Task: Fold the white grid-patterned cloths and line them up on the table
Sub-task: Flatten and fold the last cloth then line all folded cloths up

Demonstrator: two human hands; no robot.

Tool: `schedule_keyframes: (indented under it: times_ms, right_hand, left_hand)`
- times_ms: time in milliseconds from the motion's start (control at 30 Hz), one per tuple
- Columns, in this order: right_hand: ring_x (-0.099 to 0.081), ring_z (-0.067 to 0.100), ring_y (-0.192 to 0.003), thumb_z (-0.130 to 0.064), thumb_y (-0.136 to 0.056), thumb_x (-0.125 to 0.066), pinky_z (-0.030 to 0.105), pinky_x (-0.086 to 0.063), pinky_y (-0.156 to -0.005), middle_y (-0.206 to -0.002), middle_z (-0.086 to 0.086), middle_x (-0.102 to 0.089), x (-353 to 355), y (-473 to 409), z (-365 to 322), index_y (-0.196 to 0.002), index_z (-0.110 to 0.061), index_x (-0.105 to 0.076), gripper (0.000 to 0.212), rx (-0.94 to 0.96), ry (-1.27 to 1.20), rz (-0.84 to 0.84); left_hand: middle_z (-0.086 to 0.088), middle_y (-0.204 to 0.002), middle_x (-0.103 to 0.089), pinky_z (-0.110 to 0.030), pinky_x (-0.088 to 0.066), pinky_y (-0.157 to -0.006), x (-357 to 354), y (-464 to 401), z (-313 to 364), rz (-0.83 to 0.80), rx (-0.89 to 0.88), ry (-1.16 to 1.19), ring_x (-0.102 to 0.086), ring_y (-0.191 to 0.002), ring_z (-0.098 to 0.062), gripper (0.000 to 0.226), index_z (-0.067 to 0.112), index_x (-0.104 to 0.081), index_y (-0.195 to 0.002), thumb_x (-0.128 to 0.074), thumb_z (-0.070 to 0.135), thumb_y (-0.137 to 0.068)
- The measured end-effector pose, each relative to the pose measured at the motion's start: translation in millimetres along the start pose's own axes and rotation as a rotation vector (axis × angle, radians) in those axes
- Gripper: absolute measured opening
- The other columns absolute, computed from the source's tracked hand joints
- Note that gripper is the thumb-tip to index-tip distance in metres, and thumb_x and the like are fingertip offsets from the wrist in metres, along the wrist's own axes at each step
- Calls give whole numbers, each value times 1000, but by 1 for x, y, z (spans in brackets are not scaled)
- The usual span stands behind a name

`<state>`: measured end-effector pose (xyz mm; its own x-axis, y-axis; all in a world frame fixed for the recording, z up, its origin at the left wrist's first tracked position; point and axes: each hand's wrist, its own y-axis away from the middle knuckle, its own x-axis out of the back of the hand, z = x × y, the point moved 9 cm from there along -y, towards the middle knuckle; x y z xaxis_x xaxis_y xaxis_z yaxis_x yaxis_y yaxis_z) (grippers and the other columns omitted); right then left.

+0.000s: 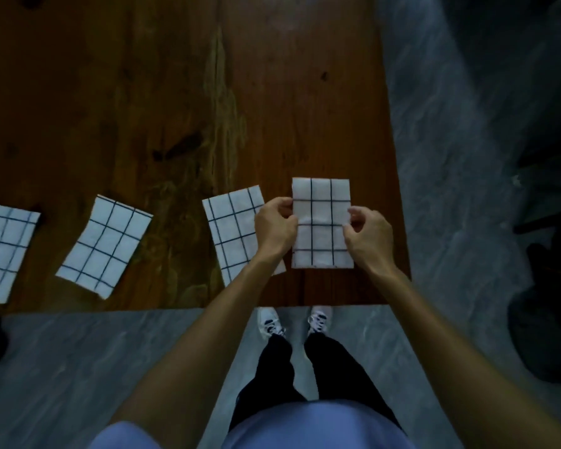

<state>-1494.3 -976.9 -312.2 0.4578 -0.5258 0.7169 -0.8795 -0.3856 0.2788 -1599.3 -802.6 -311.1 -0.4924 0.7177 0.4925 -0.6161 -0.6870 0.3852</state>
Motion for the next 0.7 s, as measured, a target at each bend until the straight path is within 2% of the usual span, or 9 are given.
schedule_keyframes:
  times_ms: [100,167,233,367,467,567,700]
  right_hand:
    - [-50,6,-88,-10,-91,-60,8,-39,-69,-113,5,-54,-9,11,-2,-127,-10,-56,36,49,51,9]
    - [-46,4,-84,-11,-91,-59,6,-37,-63,-112,3,-51,-13,12,-6,-127,-10,-57,36,77,79,10]
    - [-48,5,-87,-12,-91,-60,10,-41,-69,-115,4,-50,-14,11,-6,-128,-11,-56,37,95,99,16]
    - [-52,11,-95,-15,-90,-61,26,-52,-85,-119,5,-49,-14,12,-4,-129,-13,-55,40,104,138,39]
    - [-51,15,-106,-16,-89,-62,22,-47,-87,-122,7,-49,-12,22,-14,-127,-14,-56,39,132,156,78]
    - [-50,13,-104,-16,-90,-62,18,-40,-85,-117,6,-52,-23,36,-48,-123,-15,-59,33,212,144,64]
    - [-53,12,-100,-18,-90,-61,23,-48,-85,-115,2,-55,-75,49,-103,-125,-16,-58,34,342,108,-109]
  left_hand:
    - [-2,-111,-65,-13,-45,-73,3,-3,-5,-23,3,-16,-58,-96,-8,36,12,-59,-122,-64,11,-87]
    - [-2,-110,-66,-14,-46,-72,6,-3,-6,-6,-4,-23,-59,-95,-9,34,12,-60,-120,-63,10,-87]
    - [-2,-109,-66,-15,-46,-73,5,-1,-5,-4,-8,-39,-57,-93,-8,33,12,-60,-120,-62,8,-88]
    - [-1,-108,-65,-7,-40,-68,2,0,1,-2,-46,-75,-55,-92,-6,33,11,-60,-121,-61,8,-88]
    - [2,-105,-62,-6,-40,-66,15,2,4,37,-68,-82,-53,-88,-3,34,12,-57,-124,-60,11,-90]
    - [1,-105,-63,-7,-42,-61,47,12,-5,153,-60,-66,-53,-78,3,29,13,-58,-120,-59,14,-91]
    - [-5,-113,-58,-11,-40,-67,103,26,-48,290,44,-81,-53,-94,-7,29,12,-57,-118,-60,11,-89]
